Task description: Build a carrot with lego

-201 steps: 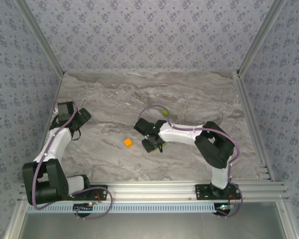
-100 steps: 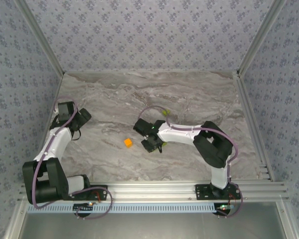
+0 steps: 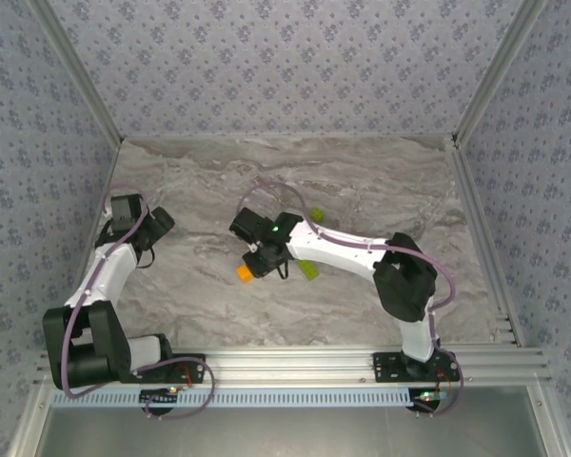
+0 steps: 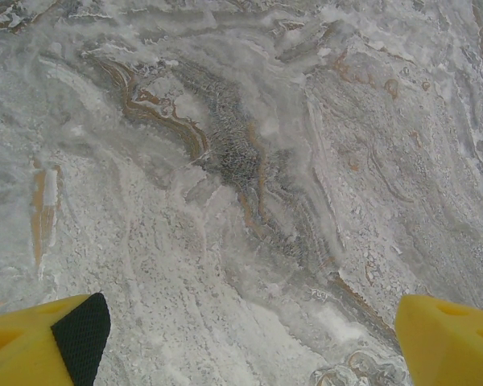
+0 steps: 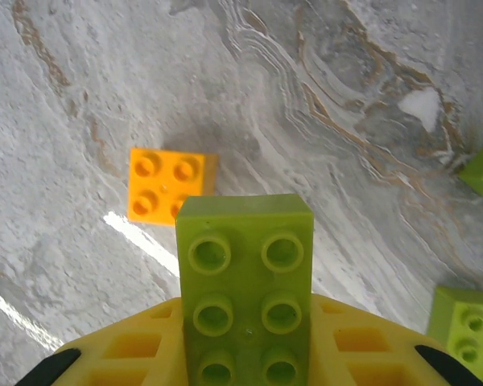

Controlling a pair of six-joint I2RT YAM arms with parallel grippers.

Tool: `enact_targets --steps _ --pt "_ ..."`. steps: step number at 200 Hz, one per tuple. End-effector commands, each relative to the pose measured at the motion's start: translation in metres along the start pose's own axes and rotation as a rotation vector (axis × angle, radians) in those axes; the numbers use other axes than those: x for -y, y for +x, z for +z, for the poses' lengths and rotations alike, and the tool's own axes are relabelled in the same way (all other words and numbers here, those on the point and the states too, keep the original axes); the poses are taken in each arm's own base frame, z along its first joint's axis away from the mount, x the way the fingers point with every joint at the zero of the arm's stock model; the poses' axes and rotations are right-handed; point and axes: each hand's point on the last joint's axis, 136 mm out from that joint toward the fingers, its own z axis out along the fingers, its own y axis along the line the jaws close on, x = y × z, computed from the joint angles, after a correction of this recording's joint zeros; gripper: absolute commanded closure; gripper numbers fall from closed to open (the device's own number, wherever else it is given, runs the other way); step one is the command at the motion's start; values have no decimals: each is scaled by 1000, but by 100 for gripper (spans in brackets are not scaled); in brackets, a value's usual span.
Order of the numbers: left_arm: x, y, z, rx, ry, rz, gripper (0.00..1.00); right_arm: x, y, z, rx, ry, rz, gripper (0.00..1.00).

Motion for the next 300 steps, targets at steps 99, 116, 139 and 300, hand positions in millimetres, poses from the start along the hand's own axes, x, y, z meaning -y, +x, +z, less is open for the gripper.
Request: enact_targets --steps 99,116,139,300 --pt "0 3 2 -15 11 -10 7 -34 -10 25 -75 -91 29 68" --pt "-1 4 2 -15 10 -10 7 -35 -10 28 -81 -95 32 68" --pt "0 4 2 -16 13 -10 7 -37 -10 32 -90 -98 34 68" --pt "0 4 3 -20 12 -10 7 -42 -1 46 -137 -50 33 68"
